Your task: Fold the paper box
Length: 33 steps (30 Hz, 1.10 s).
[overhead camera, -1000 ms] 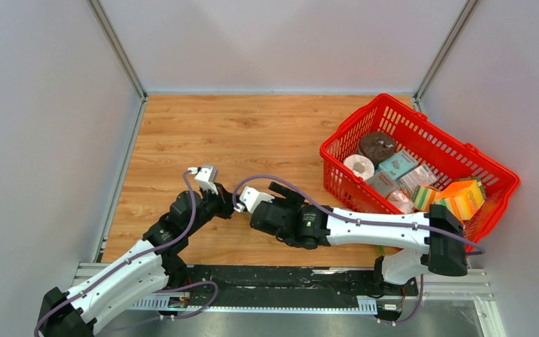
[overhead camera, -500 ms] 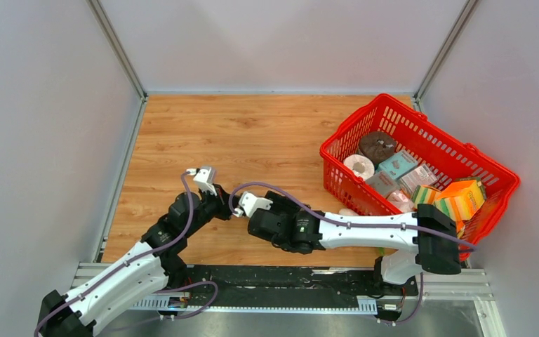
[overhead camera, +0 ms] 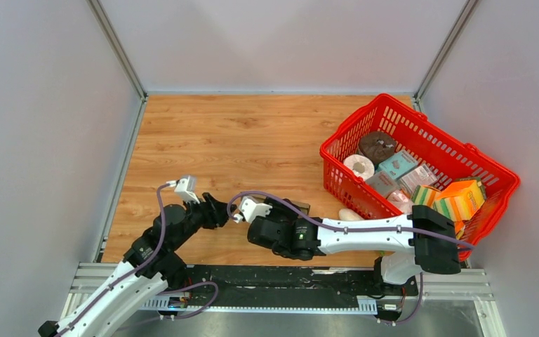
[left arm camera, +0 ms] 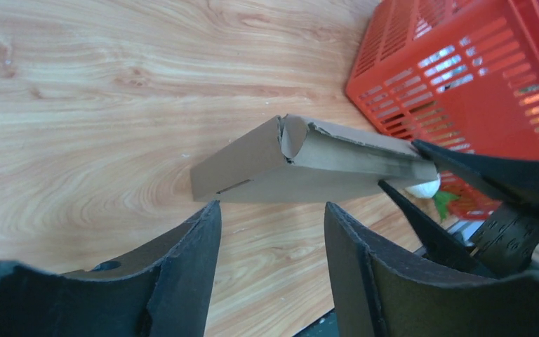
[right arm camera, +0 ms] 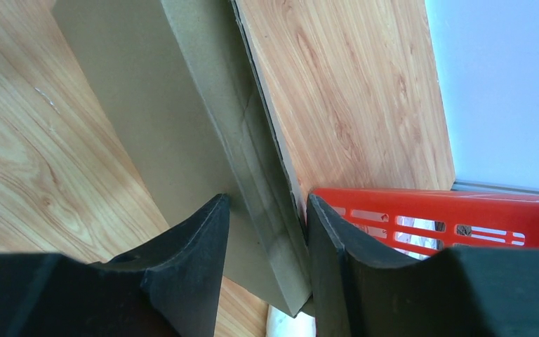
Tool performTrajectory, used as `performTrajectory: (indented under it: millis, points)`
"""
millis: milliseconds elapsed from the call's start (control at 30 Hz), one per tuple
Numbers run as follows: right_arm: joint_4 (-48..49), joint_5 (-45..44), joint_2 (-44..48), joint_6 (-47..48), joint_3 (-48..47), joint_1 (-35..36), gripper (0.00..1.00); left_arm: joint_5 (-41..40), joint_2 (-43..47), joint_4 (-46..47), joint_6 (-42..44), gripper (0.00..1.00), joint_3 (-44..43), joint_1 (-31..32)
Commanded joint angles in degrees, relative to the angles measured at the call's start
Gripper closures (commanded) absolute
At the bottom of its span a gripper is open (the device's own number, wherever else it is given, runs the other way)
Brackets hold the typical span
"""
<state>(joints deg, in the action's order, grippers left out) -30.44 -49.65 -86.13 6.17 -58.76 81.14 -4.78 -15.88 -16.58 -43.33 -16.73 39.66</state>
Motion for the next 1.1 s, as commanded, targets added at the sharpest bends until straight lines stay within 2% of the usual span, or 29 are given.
performTrajectory:
  millis: [0, 133, 233, 267, 300, 400, 433, 500, 600, 700, 733, 833, 1067]
  points:
    - [3.1, -0.8, -0.18, 0.68, 0.84, 0.95, 0.54, 0.02, -2.21, -6.01, -6.23, 0.34, -6.02, -3.0]
    - [2.84, -0.8, -0.27, 0.24, 0.84, 0.95, 0.53, 9.13, -14.84, -6.01, -7.03, 0.35, -13.22, -8.8]
    - [2.14, -0.71, -0.18, -0.55, 0.58, 0.95, 0.43, 12.94, -19.18, -2.77, -3.26, 0.47, -15.87, -10.48]
    - [1.96, -0.63, -0.18, -0.9, 0.23, 0.95, 0.42, 13.65, -19.62, -0.67, -0.55, 0.59, -15.96, -10.48]
    - [1.96, -0.54, -0.01, -1.08, 0.23, 0.95, 0.41, 13.74, -19.63, -0.04, 0.26, 0.61, -15.96, -10.48]
    - [2.05, 0.16, 1.05, -1.08, 0.4, 0.86, 0.37, 11.29, -19.37, 1.28, 1.06, 0.57, -14.82, -10.48]
    - [2.13, 0.43, 1.48, -1.08, 0.58, 0.77, 0.37, 11.37, -19.71, 1.72, 0.79, 0.51, -14.73, -10.48]
    - [2.31, 0.87, 1.84, -1.08, 0.58, 0.6, 0.36, 11.72, -20.5, 2.95, 0.18, 0.46, -14.91, -10.39]
    - [2.22, 1.39, 2.37, -1.25, 0.49, 0.24, 0.36, 13.82, -22.35, 3.83, 1.4, 0.46, -15.61, -10.48]
    - [2.14, 2.62, 2.89, -1.6, 0.49, -0.37, 0.35, 15.49, -23.32, 4.1, 4.12, 0.59, -15.61, -10.48]
    - [2.14, 3.06, 3.24, -1.69, 0.49, -0.63, 0.34, 15.76, -23.23, 3.75, 5.0, 0.67, -15.53, -10.39]
    - [2.22, 4.38, 3.86, -1.96, 0.49, -1.16, 0.34, 15.41, -22.1, 3.13, 8.78, 0.7, -14.74, -9.43]
    - [1.7, 5.62, 4.56, -2.22, 0.32, -2.13, 0.34, 10.06, -21.82, 2.96, 14.67, 0.69, -14.47, -3.99]
